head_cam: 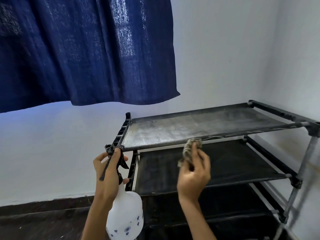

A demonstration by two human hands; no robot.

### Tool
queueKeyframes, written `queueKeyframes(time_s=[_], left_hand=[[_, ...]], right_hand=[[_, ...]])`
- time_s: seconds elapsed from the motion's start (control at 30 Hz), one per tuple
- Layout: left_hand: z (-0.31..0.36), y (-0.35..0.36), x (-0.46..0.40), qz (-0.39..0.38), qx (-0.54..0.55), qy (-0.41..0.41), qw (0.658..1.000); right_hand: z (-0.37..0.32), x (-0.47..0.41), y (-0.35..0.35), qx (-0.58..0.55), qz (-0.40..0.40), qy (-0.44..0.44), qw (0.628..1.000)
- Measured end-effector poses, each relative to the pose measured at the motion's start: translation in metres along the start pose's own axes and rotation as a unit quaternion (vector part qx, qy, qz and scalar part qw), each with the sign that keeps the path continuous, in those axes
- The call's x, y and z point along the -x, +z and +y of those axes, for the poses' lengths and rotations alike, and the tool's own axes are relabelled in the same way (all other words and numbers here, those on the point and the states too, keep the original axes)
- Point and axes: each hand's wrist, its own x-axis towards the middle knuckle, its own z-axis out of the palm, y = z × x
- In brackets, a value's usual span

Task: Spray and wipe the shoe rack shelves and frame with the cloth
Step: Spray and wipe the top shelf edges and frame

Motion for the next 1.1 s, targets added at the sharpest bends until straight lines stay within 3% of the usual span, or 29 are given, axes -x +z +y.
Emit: queueKeyframes(time_s=[0.1,0.17,0.23,0.27,0.33,0.4,0.53,0.67,0.8,0.93,1.03,1.1], left_hand=[[0.001,0.003,0.002,0.018,-0.012,0.013,1.000],[0.005,0.007,0.006,0.035,-0.003,0.014,0.999],[0.007,0.014,0.011,0.052,0.002,0.012,0.999],[0.007,0.019,0.014,0.070,-0.015,0.019,0.997],[0.006,0.029,0.025,0.125,-0.095,0.039,0.987],[0.009,0.040,0.040,0.140,-0.142,0.070,0.977],[0.009,0.062,0.050,0.035,-0.092,0.117,0.988],[0.012,0.084,0.055,-0.077,-0.013,0.083,0.994],[0.011,0.106,0.056,-0.138,0.016,0.098,0.985],[0.006,0.122,0.056,-0.134,0.072,0.112,0.982],[0.003,0.126,0.053,-0.150,0.055,0.100,0.982],[0.001,0.127,0.053,-0.145,0.008,0.122,0.982]], right_hand=[[-0.011,0.004,0.010,-0.007,0.028,0.053,0.998],[-0.030,0.025,0.019,-0.040,-0.061,0.063,0.995],[-0.046,0.041,0.025,-0.038,-0.197,0.018,0.980],[-0.052,0.043,0.027,-0.011,-0.226,-0.020,0.974],[-0.054,0.034,0.024,0.052,-0.228,-0.089,0.968],[-0.051,0.014,0.013,0.089,-0.223,-0.076,0.968],[-0.021,-0.055,-0.031,0.150,-0.132,0.036,0.979],[0.004,-0.115,-0.068,0.193,-0.095,0.104,0.971],[-0.012,-0.093,-0.055,0.193,-0.160,0.087,0.964],[-0.025,-0.042,-0.034,0.060,-0.286,-0.017,0.956],[-0.009,-0.053,-0.048,0.034,-0.272,-0.021,0.962],[0.009,-0.067,-0.065,0.022,-0.200,0.007,0.979]])
